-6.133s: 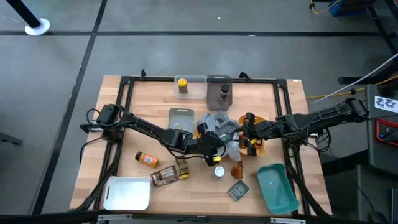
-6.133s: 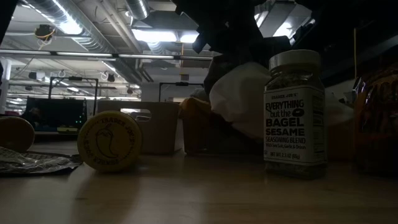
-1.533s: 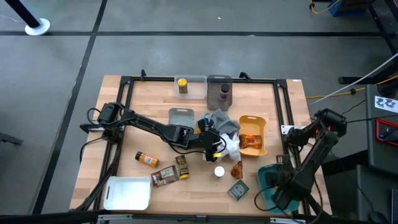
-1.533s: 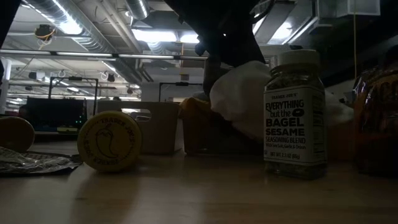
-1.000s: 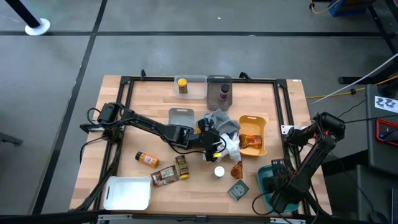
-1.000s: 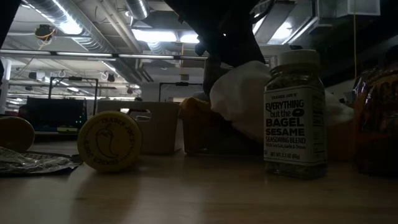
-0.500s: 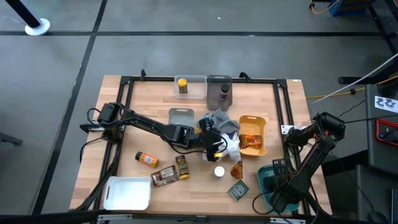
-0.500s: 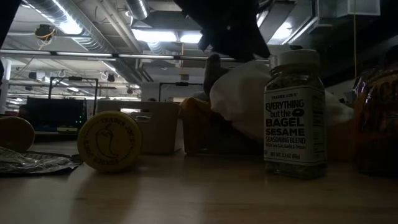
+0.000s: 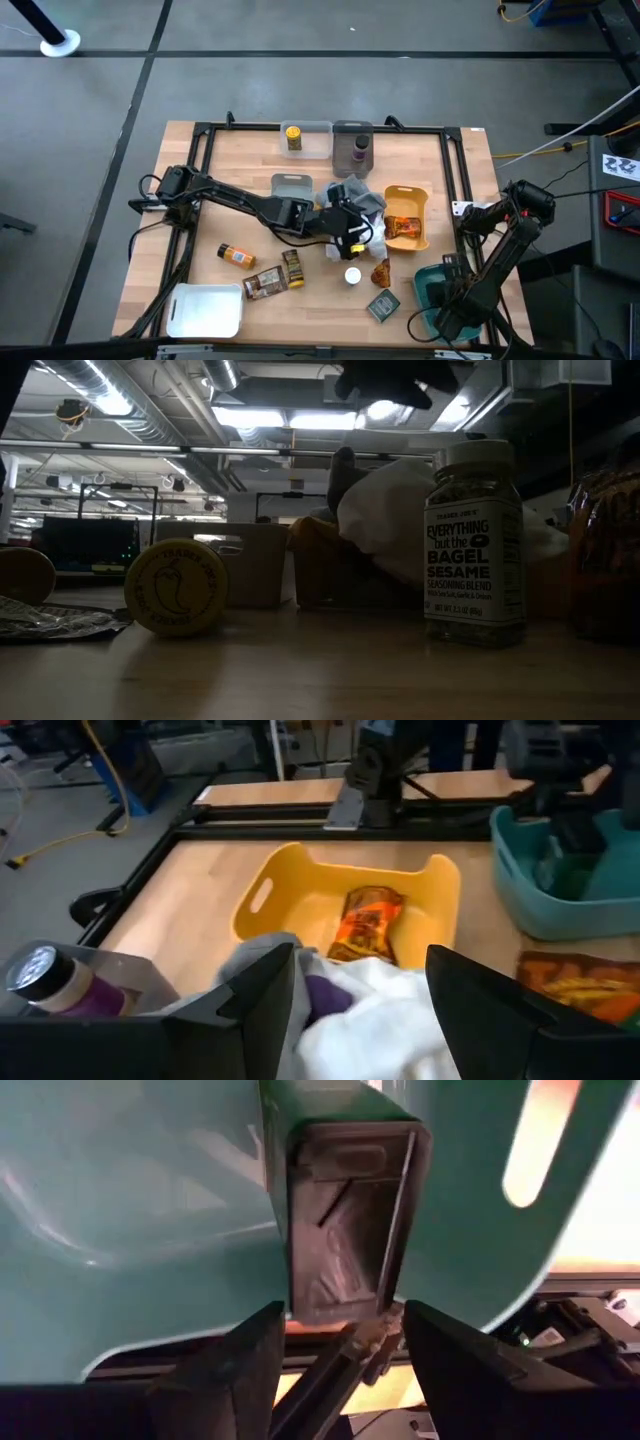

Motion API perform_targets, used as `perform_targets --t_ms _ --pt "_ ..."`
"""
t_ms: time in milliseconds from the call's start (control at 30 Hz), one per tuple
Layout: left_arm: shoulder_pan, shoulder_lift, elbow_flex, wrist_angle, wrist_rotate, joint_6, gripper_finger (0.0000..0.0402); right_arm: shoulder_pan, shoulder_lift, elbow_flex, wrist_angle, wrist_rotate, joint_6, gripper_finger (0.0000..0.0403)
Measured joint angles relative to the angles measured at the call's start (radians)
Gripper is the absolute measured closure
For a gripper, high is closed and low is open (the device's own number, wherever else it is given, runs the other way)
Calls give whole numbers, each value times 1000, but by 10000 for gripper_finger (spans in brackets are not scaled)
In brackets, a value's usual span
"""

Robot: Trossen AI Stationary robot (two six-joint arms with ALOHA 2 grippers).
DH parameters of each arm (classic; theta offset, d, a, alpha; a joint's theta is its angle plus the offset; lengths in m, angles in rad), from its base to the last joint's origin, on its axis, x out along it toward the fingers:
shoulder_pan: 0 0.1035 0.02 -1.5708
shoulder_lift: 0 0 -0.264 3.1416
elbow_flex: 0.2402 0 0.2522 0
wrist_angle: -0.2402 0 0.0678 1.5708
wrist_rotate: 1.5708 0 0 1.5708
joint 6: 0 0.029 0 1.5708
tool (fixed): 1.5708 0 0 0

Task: Sort spices by type
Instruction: Put the top green seasoning can into the green bin, then put the white seasoning bottle into the white bin

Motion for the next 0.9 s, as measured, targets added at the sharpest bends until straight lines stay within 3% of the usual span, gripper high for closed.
perform_targets --t_ms 367,900 --pt "-128 0 70 -95 1 -39 192 0 -1 158 -136 108 -1 196" --pt "-348 1 44 -163 2 -416 192 0 -1 247 -181 133 -6 196"
